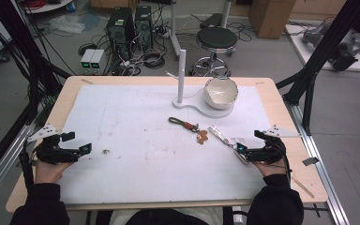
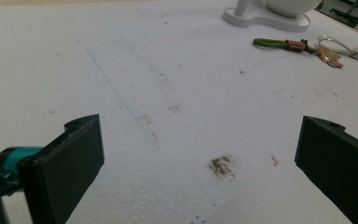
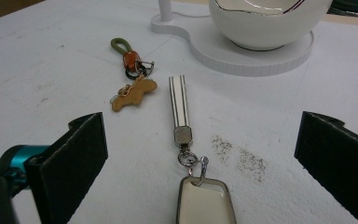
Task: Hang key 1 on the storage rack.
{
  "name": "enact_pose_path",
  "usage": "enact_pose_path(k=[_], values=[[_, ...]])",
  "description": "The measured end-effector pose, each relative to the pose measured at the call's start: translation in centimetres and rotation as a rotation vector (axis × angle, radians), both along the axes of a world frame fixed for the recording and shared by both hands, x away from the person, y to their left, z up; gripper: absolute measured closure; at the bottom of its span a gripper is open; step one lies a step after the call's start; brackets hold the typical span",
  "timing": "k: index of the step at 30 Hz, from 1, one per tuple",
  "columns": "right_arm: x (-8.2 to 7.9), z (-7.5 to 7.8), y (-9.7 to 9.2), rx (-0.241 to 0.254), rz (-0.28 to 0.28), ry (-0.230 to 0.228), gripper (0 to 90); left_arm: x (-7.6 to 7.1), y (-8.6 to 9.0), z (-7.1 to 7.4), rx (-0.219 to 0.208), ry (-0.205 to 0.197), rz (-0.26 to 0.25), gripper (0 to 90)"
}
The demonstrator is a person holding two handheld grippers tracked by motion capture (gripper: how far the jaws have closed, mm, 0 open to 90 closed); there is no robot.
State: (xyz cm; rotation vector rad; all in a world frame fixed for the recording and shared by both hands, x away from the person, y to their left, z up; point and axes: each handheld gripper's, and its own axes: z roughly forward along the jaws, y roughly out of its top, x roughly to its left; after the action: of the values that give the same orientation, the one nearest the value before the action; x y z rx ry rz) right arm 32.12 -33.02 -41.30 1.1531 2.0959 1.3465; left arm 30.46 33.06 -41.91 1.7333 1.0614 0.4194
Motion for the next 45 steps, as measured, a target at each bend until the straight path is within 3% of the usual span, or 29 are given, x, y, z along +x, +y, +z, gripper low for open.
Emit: enact_pose_path(k=[9,13,18,24,30,34,38,45], values=[[0.1,-0.1,0.1,-0.007,0.001,0.006,1.4,0.0,0.0,0.0,0.002,0.003,-0.004,1.7],[0.1,-0.1,0.0,-0.009,-0.003,0.015,1.4,0.0,-0.2,0.0,0.0,-0.003,-0.028,1.7],[0.5,-0.3,0.4,-0.021,0.004,0.052,1.4,0.1,-0.2,-0.2,0.016,0.005,-0.033,1.7],[2.0,0.4,2.3,-0.096,0.047,0.103,1.4,0.2,-0.1,-0.2,0.006,0.007,-0.029,1.7],[2.9,1.0,2.4,-0.069,0.054,0.116,1.4,0.2,0.0,-0.3,-0.001,0.007,-0.028,1.7],[3.7,1.7,2.9,-0.097,0.079,0.121,1.4,0.2,-0.1,-0.3,0.002,0.009,-0.028,1.7],[4.3,2.6,4.1,-0.091,0.114,0.107,1.3,0.3,-0.1,-0.4,0.004,0.011,-0.031,1.7],[5.4,3.0,6.2,-0.136,0.152,0.126,1.3,0.5,0.0,-0.4,-0.039,0.001,-0.043,1.7]])
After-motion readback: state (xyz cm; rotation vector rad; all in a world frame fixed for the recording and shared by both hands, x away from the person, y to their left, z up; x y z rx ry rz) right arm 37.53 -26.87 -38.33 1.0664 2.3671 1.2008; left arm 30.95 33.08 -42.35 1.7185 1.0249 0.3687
